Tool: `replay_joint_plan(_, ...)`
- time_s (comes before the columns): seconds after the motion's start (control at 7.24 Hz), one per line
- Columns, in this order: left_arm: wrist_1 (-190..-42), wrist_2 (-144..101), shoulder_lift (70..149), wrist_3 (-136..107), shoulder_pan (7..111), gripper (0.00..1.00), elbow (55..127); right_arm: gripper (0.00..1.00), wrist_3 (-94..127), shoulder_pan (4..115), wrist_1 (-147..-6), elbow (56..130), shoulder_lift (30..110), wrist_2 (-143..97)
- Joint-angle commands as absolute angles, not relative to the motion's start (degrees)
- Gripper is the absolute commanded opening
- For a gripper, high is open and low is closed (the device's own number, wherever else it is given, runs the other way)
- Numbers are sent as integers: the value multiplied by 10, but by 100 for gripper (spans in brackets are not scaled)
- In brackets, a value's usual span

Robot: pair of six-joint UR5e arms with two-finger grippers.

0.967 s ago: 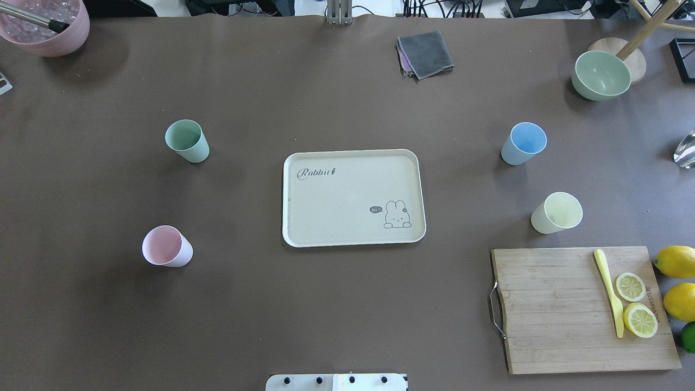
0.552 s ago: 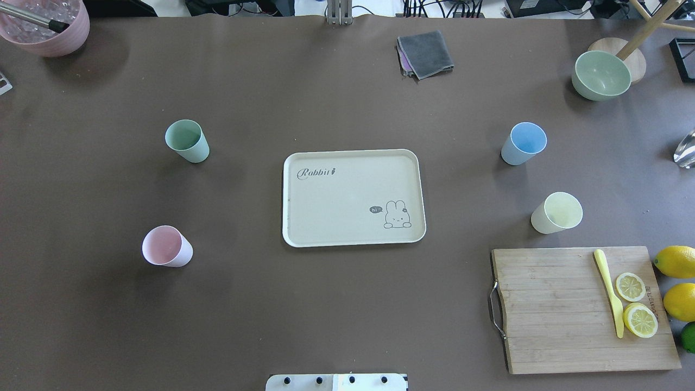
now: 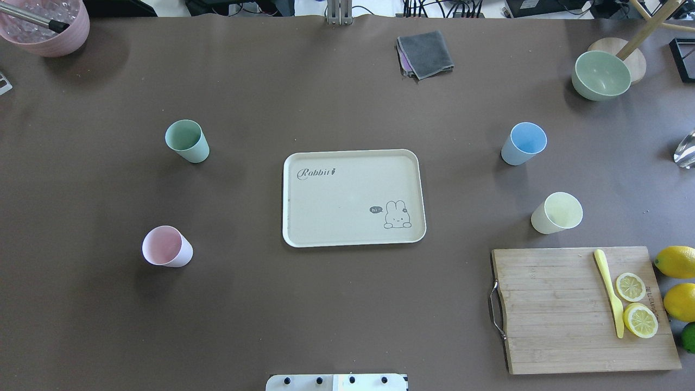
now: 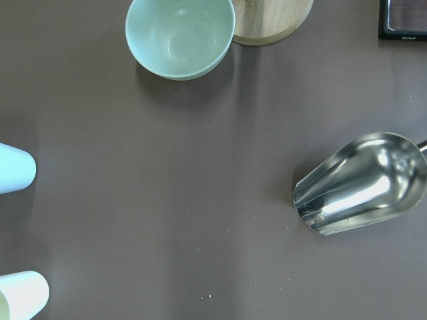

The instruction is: Place all cups on tray

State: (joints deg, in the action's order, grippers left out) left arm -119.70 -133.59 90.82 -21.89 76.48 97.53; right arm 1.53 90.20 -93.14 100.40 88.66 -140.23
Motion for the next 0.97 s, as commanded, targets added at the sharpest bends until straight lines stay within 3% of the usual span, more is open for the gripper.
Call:
replay_joint_plan(0.0, -1214, -1304, 953, -327, 659, 98, 969, 100, 50, 887, -924, 997, 896, -1401)
replay_joint_plan(0.55, -1223, -1132, 949, -641, 428, 98, 1080, 100, 62, 882, -924, 1005, 911, -1441)
replay_joint_plan(0.83, -1223, -1106, 943, -688, 369, 98, 1106, 100, 151, 848, -922, 1022, 904, -1435)
